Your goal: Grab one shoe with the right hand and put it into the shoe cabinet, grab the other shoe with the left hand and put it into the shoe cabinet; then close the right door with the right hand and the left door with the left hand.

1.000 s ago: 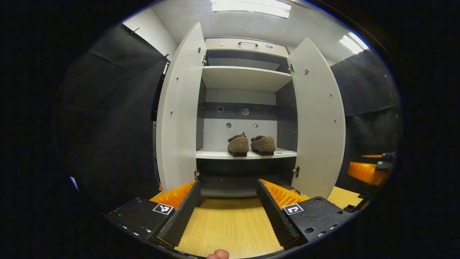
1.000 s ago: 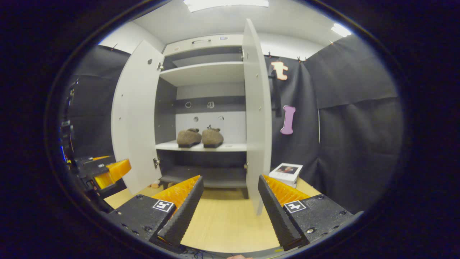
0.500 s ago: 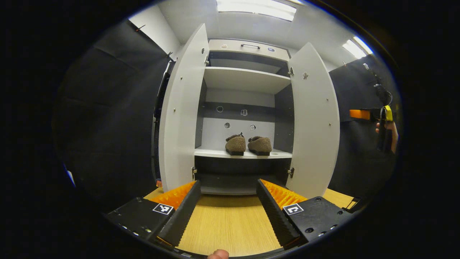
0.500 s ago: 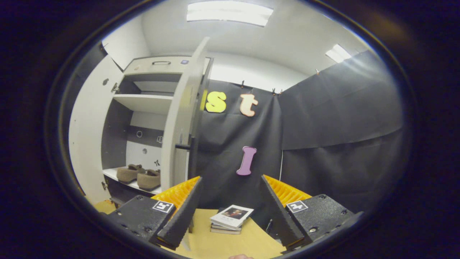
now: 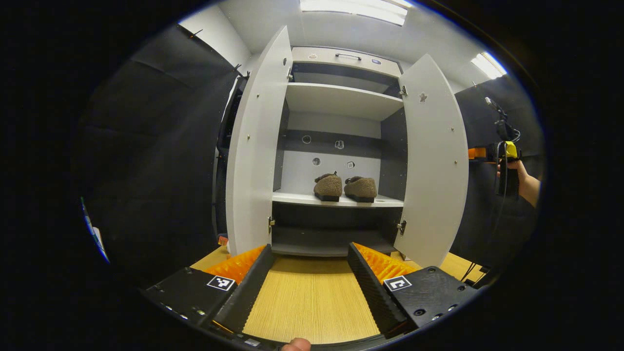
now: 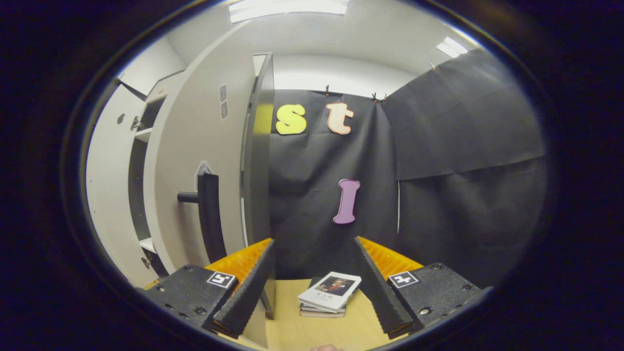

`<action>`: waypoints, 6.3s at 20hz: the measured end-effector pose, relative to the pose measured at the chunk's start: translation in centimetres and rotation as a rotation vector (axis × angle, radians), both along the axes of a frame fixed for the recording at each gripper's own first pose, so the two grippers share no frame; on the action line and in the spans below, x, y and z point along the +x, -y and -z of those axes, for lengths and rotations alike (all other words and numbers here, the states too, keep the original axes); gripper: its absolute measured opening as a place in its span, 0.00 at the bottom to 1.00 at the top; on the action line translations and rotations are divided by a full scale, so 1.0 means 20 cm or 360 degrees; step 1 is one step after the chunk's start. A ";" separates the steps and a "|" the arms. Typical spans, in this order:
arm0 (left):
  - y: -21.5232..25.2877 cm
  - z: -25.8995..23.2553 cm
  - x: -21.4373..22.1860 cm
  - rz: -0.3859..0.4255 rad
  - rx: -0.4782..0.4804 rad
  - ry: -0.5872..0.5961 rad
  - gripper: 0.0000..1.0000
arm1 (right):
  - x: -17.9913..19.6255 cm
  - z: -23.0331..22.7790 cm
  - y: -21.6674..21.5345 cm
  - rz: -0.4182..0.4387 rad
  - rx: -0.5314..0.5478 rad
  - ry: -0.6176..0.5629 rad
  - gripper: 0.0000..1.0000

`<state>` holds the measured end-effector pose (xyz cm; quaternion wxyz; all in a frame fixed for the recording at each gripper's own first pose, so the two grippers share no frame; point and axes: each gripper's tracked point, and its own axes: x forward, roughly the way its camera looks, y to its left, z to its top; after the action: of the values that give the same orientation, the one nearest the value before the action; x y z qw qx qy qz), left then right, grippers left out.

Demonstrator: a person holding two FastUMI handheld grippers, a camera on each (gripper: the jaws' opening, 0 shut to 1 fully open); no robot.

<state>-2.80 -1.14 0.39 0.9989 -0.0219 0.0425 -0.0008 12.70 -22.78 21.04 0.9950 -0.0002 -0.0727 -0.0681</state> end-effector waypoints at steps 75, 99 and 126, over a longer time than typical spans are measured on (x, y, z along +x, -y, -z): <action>-1.24 -0.83 0.37 -0.0470 -0.0221 0.0361 0.94 | -0.64 1.14 -1.01 -0.0311 0.0053 -0.0216 0.97; -1.03 -0.75 0.61 -0.0346 -0.0234 0.0237 0.94 | -0.56 1.14 -0.84 -0.0205 0.0110 -0.0247 0.97; -0.11 -0.34 0.21 0.0028 -0.0019 0.0241 0.95 | -0.64 1.24 -0.87 -0.0185 0.0214 -0.0338 0.98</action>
<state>1.39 1.12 7.09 0.9990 -0.0272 -0.0331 -0.0114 -0.02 -5.34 -3.79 0.9972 0.0635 0.0379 -0.0148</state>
